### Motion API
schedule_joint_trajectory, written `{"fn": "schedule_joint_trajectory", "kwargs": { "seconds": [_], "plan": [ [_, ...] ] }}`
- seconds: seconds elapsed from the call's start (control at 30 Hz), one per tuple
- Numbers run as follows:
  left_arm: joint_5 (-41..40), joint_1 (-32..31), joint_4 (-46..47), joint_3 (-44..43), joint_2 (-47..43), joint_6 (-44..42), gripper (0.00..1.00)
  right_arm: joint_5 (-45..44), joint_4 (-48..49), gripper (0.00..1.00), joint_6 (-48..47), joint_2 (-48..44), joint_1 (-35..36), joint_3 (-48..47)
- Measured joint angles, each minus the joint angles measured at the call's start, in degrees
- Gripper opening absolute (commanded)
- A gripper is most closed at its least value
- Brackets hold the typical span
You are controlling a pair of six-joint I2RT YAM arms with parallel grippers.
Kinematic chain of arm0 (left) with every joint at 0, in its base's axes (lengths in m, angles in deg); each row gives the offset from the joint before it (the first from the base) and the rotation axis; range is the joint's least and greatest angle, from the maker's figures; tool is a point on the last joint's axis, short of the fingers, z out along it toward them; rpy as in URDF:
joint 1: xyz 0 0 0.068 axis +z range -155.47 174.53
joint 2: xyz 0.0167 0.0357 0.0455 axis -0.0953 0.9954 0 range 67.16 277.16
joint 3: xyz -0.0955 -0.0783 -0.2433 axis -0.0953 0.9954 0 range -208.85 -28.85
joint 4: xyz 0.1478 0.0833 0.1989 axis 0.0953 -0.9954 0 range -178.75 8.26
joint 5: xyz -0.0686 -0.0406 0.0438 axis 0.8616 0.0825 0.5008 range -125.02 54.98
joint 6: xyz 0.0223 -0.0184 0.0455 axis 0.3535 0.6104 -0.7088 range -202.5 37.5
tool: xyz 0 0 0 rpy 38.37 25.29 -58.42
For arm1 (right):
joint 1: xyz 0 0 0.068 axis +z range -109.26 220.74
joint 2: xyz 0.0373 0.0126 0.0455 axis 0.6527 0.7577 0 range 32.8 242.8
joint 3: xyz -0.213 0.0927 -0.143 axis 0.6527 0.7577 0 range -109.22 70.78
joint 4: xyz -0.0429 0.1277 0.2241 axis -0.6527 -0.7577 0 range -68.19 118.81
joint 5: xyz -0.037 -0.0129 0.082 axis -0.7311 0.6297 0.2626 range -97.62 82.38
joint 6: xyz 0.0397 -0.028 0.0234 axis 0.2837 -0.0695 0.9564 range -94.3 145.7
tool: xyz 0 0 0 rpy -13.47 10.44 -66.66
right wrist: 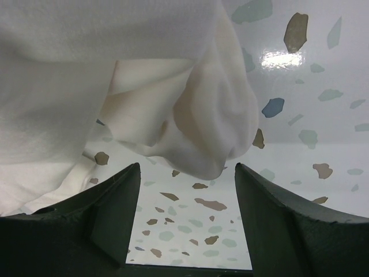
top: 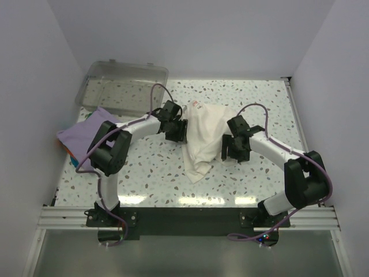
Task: Fold and stack the t-shirts
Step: Flatten the tshirt out
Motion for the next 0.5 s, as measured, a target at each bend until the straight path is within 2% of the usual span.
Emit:
{"fn": "schedule_joint_trajectory", "kwargs": {
  "seconds": [0.3,0.47,0.5],
  "plan": [
    [-2.25,-0.31,-1.86,-3.67,2.78,-1.11,0.43,0.00,0.33,0.69,0.42,0.00,-0.44,0.00],
    [-2.40,-0.63,-1.62,-4.57,3.76,-1.22,0.26,0.00,0.96,0.68,0.61,0.72,-0.74,0.00],
    [-2.40,-0.68,-1.53,-4.66,3.89,-1.40,0.19,0.04,1.14,0.66,0.61,1.01,-0.79,0.00]
  ]
}}
